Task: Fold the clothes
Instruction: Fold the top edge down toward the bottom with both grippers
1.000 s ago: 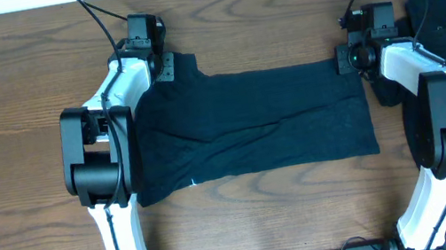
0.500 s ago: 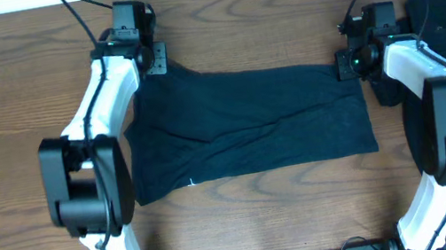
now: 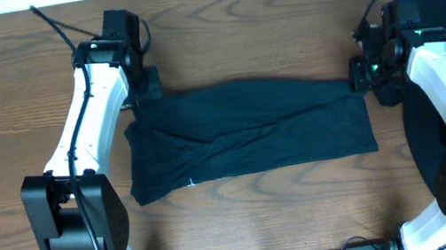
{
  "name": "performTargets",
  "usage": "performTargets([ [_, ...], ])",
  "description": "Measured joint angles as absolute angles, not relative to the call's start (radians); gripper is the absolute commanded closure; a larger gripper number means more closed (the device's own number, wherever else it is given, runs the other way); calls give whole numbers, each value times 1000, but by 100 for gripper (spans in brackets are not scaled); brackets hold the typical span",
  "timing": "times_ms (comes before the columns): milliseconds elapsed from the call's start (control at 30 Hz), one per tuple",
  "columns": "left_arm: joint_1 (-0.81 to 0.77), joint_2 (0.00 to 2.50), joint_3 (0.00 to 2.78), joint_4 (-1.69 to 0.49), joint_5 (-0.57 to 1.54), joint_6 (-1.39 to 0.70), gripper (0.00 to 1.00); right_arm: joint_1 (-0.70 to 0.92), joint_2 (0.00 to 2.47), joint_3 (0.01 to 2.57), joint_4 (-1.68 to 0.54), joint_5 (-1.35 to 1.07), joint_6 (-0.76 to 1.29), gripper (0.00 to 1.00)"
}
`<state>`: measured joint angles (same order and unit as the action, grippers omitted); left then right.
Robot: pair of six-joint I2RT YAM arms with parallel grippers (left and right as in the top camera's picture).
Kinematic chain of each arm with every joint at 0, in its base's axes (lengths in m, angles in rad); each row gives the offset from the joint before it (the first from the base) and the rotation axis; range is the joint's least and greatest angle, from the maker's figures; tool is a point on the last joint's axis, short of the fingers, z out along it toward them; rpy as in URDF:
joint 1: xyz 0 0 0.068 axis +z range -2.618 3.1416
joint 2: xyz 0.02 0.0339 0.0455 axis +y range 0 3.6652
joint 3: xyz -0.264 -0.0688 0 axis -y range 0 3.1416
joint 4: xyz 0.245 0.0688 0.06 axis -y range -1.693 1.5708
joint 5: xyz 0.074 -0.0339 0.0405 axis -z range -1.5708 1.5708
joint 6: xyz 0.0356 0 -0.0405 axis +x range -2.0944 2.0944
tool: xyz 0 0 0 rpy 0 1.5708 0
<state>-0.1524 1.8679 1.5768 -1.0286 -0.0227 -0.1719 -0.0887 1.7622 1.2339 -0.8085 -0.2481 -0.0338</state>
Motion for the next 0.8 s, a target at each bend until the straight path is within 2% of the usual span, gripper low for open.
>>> performTargets([
  [400, -152, 1868, 1481, -1185, -23, -286, 94, -89, 1762, 1232, -969, -209, 17, 99],
  [800, -152, 1868, 1322, -1143, -22, -341, 94, -89, 1762, 1103, -840, -99, 103, 99],
])
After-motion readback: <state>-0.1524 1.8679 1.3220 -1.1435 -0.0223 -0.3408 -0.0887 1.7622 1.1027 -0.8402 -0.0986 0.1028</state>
